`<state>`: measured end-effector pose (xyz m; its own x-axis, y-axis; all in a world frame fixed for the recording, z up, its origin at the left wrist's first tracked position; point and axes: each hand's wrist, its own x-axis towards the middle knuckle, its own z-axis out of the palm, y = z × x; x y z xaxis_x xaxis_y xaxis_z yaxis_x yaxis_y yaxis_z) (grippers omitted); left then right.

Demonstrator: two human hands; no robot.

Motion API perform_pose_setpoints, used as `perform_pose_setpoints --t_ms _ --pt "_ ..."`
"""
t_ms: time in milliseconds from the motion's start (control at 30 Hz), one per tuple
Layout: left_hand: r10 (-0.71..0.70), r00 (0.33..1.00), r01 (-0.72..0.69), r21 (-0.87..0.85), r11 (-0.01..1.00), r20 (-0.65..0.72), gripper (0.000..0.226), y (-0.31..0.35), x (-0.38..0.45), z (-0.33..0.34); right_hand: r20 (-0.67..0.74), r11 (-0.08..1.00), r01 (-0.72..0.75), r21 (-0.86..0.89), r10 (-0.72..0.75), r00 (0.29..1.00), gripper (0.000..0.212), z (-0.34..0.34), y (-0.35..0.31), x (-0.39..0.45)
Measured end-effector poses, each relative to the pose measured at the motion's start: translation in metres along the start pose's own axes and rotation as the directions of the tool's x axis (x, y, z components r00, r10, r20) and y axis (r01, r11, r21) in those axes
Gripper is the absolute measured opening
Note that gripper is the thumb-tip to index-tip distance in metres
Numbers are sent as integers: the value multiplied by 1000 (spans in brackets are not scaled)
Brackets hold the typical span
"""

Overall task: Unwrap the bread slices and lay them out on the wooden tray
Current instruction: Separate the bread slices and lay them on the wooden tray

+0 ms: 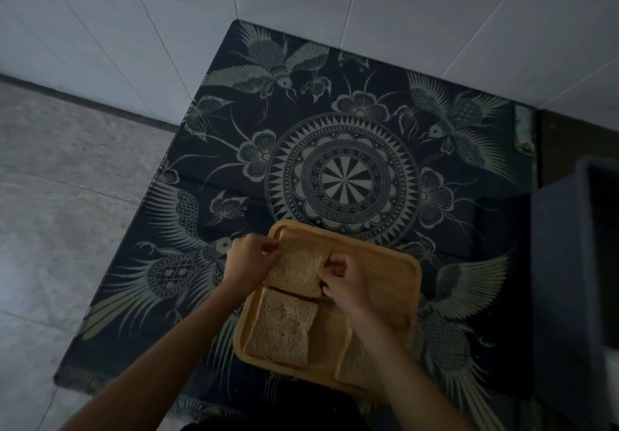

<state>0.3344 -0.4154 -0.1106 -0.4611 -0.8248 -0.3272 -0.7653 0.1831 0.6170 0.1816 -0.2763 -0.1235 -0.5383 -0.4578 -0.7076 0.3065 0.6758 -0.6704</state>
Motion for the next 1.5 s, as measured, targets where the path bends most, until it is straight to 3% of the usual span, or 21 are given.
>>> perform_pose_setpoints --t_ms 267,533,700,833,1133,1333,1500 --pt "25 999 -26 21 999 38 21 2 -5 -8 5 1000 15 20 -15 1000 23 -2 -3 -8" --pt "110 993 -107 60 992 -48 27 16 -24 -20 -25 995 86 44 -85 996 21 -30 -8 -33" --pt "166 985 -168 -32 985 -47 42 35 -44 -7 -53 990 138 6 -138 989 20 -64 2 -46" --pt "215 976 -211 -104 972 31 40 51 -67 18 -130 989 151 -11 -151 980 12 -95 20 -56" --pt "34 958 -1 -116 993 284 40 57 -126 90 -342 999 26 -35 -36 939 21 -136 93 -90" --pt "-61 952 102 -122 987 301 29 52 -147 118 -263 994 -35 -102 7 965 20 -133 116 -102" --pt "-65 961 102 -127 987 268 25 54 -149 122 -239 992 -10 -129 -21 971 22 -125 120 -102"
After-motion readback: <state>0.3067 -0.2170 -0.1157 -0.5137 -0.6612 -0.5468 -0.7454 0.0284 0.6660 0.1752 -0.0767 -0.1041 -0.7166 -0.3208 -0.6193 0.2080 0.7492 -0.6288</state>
